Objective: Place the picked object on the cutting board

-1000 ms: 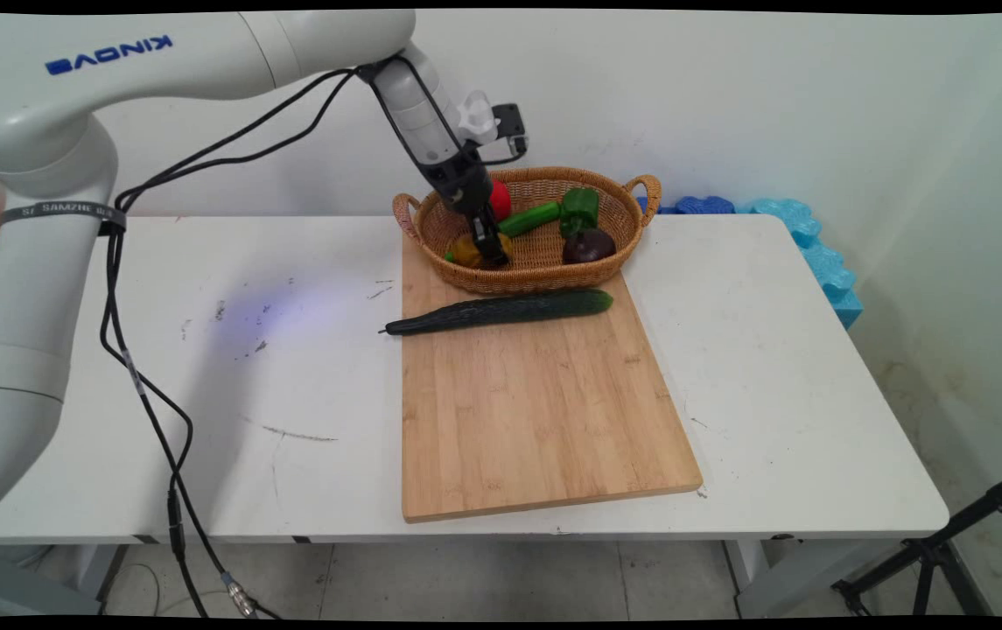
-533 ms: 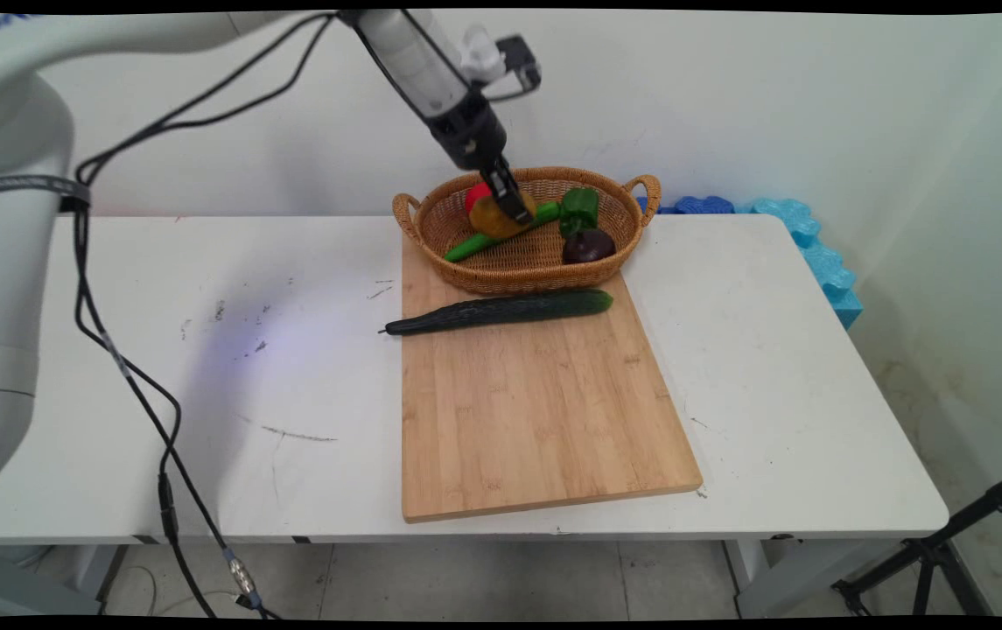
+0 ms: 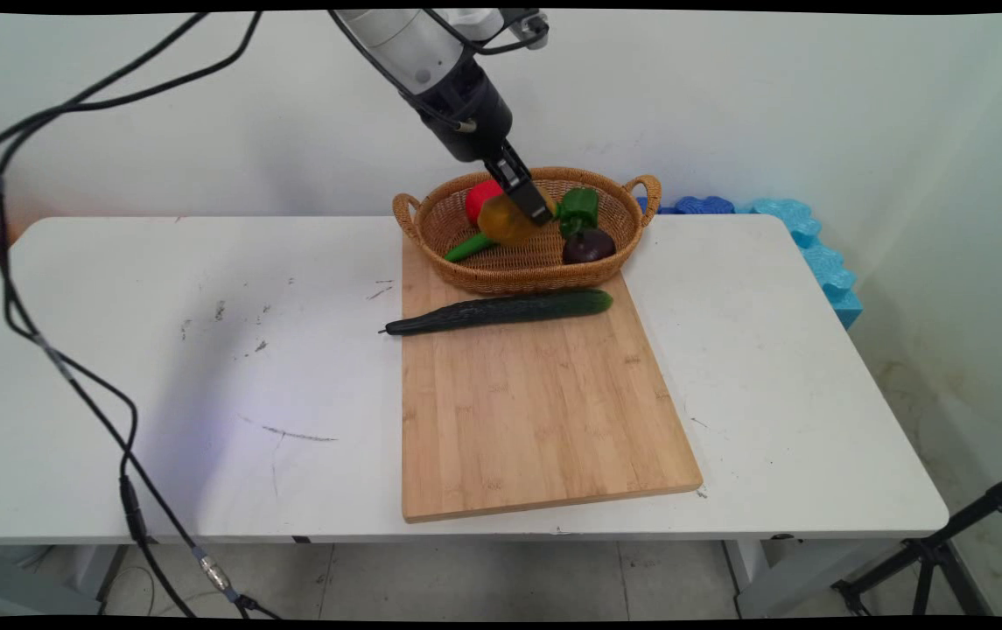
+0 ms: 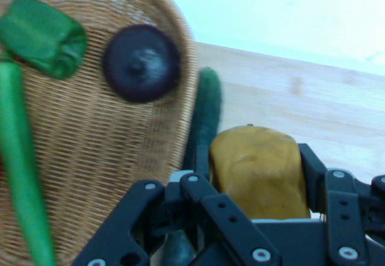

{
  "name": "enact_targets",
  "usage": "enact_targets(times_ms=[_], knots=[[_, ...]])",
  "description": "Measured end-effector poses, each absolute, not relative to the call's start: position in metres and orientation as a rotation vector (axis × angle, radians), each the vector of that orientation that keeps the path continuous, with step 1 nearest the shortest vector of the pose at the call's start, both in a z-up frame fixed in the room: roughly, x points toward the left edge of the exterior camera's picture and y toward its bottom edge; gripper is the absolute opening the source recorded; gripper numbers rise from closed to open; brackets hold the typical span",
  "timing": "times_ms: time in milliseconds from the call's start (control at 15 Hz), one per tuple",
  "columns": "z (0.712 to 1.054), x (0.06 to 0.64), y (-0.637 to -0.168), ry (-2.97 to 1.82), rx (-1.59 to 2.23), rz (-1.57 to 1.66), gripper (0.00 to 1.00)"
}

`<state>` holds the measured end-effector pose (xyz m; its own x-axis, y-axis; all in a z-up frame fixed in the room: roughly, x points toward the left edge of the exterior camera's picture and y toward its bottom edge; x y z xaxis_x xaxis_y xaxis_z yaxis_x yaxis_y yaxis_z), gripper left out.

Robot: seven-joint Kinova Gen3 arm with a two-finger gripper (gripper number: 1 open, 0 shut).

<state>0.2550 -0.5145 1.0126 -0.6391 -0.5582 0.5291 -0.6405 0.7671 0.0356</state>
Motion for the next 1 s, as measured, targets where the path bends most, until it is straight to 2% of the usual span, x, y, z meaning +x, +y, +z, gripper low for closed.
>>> enact_targets(times_ms=[400, 1000], knots=[[0.990, 0.229, -0.469, -2.415, 0.956, 0.163, 0.00], [0.923, 0.186, -0.463, -2.408, 1.002, 0.156, 0.00]])
